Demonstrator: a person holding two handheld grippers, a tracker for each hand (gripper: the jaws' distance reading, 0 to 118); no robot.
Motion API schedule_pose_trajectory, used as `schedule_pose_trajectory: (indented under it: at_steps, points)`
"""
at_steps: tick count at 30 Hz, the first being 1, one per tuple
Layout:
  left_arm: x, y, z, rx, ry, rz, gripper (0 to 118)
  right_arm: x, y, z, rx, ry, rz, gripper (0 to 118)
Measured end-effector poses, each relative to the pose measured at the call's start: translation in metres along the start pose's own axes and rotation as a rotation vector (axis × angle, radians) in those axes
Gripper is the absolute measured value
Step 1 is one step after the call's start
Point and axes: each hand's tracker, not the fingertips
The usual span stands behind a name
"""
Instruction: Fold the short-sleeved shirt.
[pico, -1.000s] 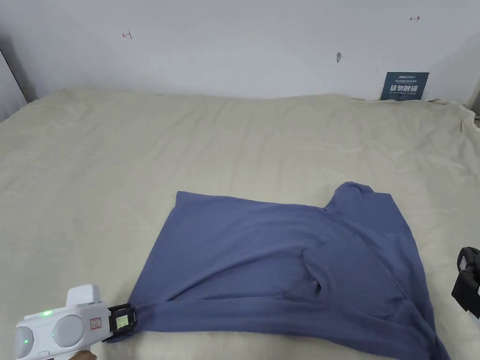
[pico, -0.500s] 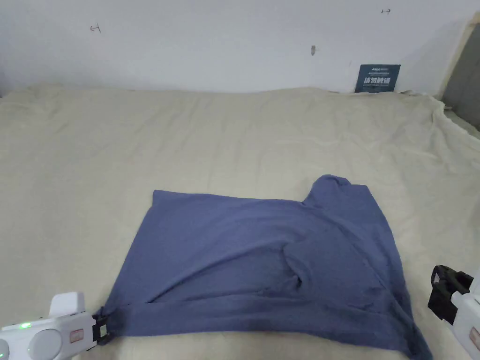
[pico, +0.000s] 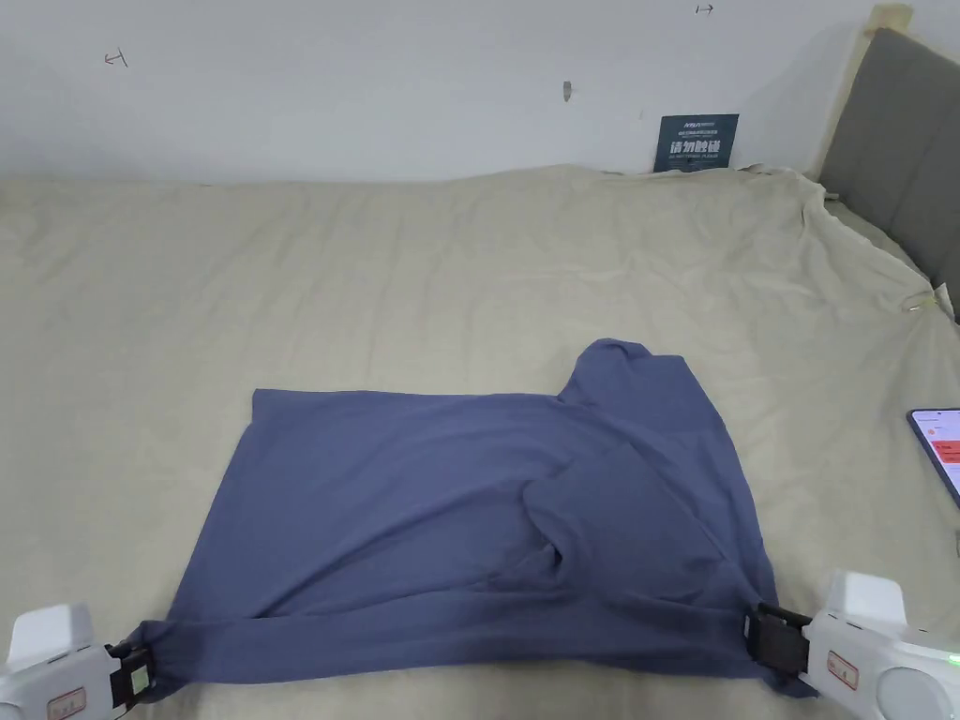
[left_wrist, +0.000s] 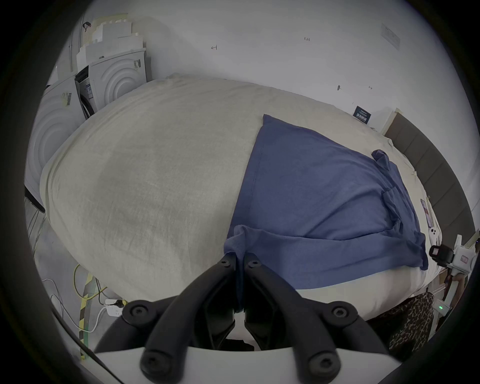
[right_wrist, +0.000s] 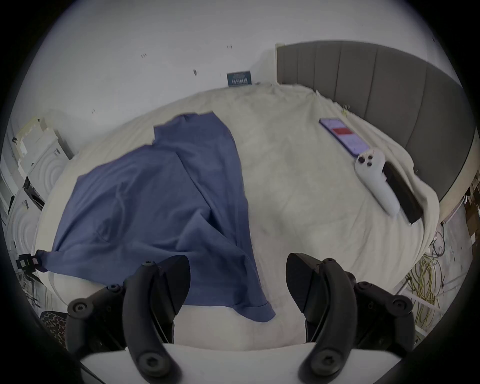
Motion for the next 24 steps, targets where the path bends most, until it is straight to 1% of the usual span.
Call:
schedule_pose_trajectory:
  at_steps: [1,3,4,5,6,7,9,10,16,19,20,22,24]
  points:
    - [0.0,-0.001,0.0,-0.003,0.002,0.0,2,-0.001,-0.002,-0.002,-0.004,-0.001,-0.004,76]
    - [0.0,-0.003,-0.003,-0.006,0.003,0.001,2,-0.001,-0.005,-0.008,-0.016,-0.004,-0.011,75]
    - [0.0,-0.005,-0.004,-0.008,0.003,0.001,2,-0.001,-0.006,-0.01,-0.024,-0.008,-0.012,70]
    - [-0.001,-0.006,-0.004,-0.009,0.003,0.002,2,-0.007,-0.008,-0.005,-0.026,-0.008,-0.011,63]
    - [-0.001,-0.006,-0.005,-0.011,0.003,0.005,2,-0.009,-0.009,-0.004,-0.029,-0.002,-0.009,53]
    - [-0.002,-0.006,-0.005,-0.013,0.004,0.009,2,-0.01,-0.01,-0.005,-0.034,0.005,-0.003,38]
    - [-0.003,-0.007,-0.006,-0.015,0.002,0.018,2,-0.012,-0.012,-0.005,-0.045,0.004,0.012,18]
    - [-0.003,-0.007,-0.006,-0.014,0.001,0.023,2,-0.013,-0.014,-0.004,-0.044,0.007,0.012,4]
    - [-0.007,-0.007,-0.004,0.001,-0.009,0.052,2,-0.011,-0.017,0.012,0.006,0.01,0.008,2]
    - [-0.009,-0.002,0.001,0.034,-0.024,0.08,2,-0.01,-0.009,0.027,0.044,0.037,-0.011,2]
    - [-0.009,-0.001,0.002,0.044,-0.026,0.084,2,-0.011,-0.006,0.031,0.053,0.042,-0.012,2]
    - [-0.008,0.007,0.005,0.073,-0.035,0.083,2,0.0,0.004,0.031,0.092,0.059,-0.012,2]
    - [-0.004,0.018,0.009,0.091,-0.037,0.075,2,-0.001,0.016,0.041,0.129,0.077,-0.01,2]
